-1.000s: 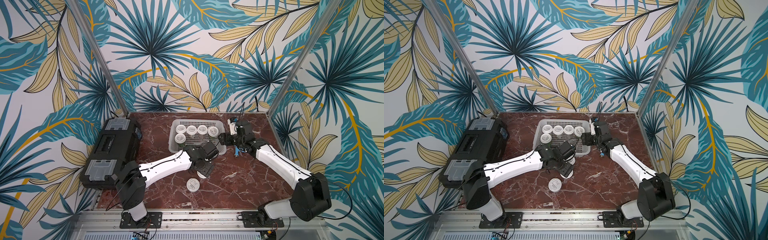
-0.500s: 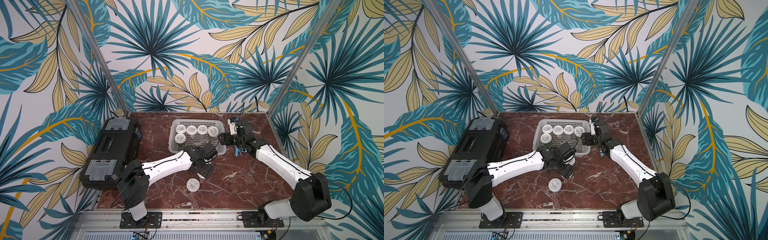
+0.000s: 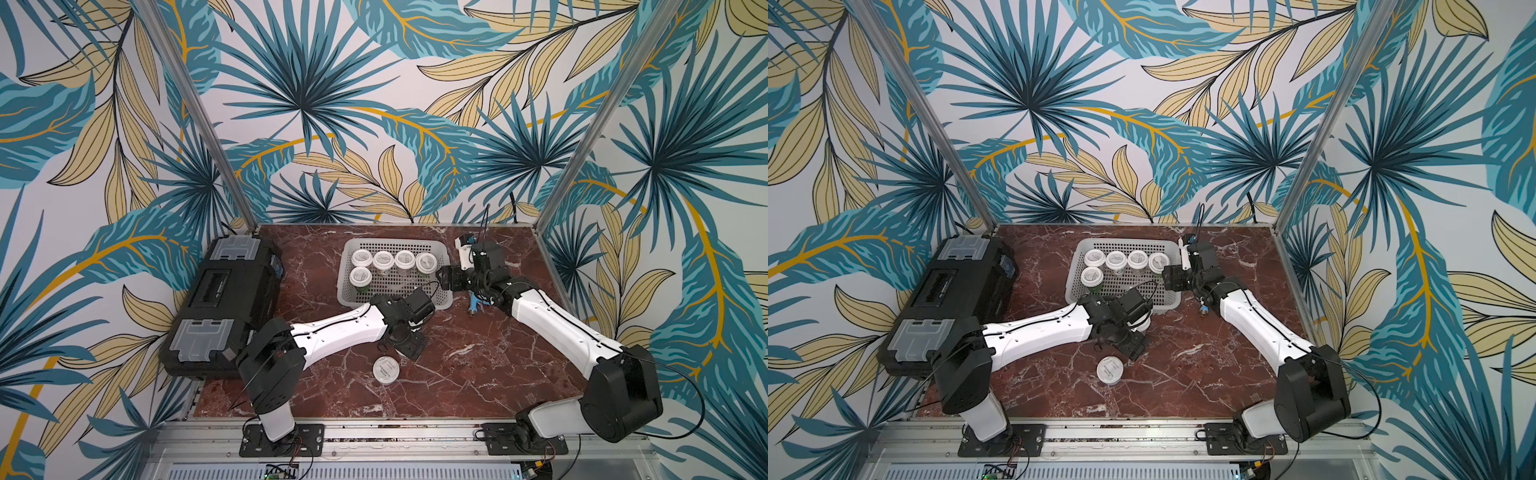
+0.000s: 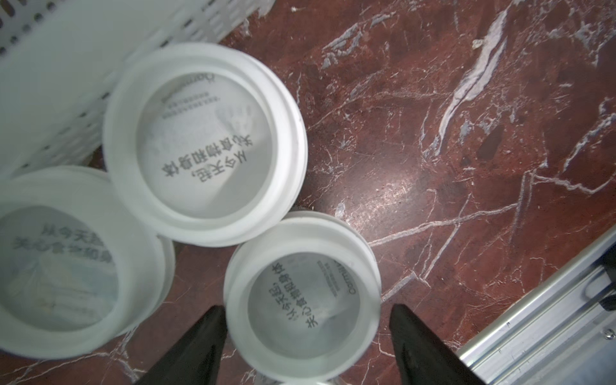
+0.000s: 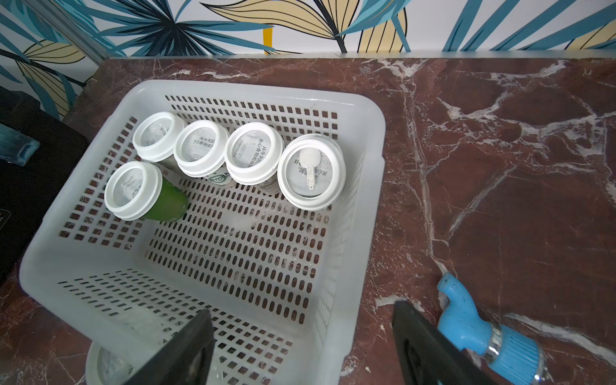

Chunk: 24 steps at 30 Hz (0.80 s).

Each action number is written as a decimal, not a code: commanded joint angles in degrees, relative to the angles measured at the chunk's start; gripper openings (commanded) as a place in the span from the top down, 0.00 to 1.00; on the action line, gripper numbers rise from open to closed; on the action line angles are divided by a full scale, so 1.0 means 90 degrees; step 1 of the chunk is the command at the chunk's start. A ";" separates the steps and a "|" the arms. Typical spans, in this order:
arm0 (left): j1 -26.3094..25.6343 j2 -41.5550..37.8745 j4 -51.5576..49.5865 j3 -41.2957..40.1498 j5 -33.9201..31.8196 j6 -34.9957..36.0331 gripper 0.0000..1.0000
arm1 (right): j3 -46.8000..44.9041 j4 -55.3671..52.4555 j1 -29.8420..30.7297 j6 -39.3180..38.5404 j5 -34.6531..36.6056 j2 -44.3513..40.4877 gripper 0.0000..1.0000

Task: Put the yogurt in the basket
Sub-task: Pick up the yogurt from the center of the board.

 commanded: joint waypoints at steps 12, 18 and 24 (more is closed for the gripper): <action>0.0044 -0.0009 0.0203 -0.0161 -0.0036 -0.0042 0.25 | -0.0131 0.0031 -0.0028 -0.0045 0.0022 -0.0158 0.13; 0.0043 0.0011 0.0210 -0.0193 -0.0112 -0.0059 0.23 | -0.0131 0.0024 -0.0026 -0.0046 0.0027 -0.0168 0.13; 0.0042 0.0050 0.0179 -0.0188 -0.0116 -0.0056 0.25 | -0.0133 0.0018 -0.0029 -0.0045 0.0030 -0.0168 0.14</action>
